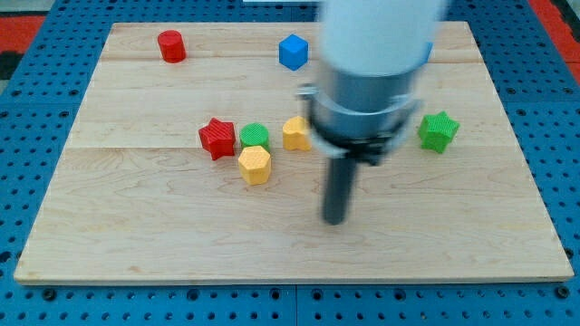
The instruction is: Move the yellow hexagon closer to the yellow heart
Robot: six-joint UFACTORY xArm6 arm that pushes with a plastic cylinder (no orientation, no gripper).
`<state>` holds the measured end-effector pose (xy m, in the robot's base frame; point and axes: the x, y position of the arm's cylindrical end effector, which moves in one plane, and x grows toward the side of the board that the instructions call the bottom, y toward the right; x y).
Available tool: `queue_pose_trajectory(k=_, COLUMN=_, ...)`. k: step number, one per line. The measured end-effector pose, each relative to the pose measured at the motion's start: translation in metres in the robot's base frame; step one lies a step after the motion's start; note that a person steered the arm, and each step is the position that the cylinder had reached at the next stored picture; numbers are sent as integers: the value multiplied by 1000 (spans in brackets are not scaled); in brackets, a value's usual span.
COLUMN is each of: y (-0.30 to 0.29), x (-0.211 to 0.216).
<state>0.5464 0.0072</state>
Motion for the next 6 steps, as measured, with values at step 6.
queue_pose_trajectory(k=6, y=-21, x=-74)
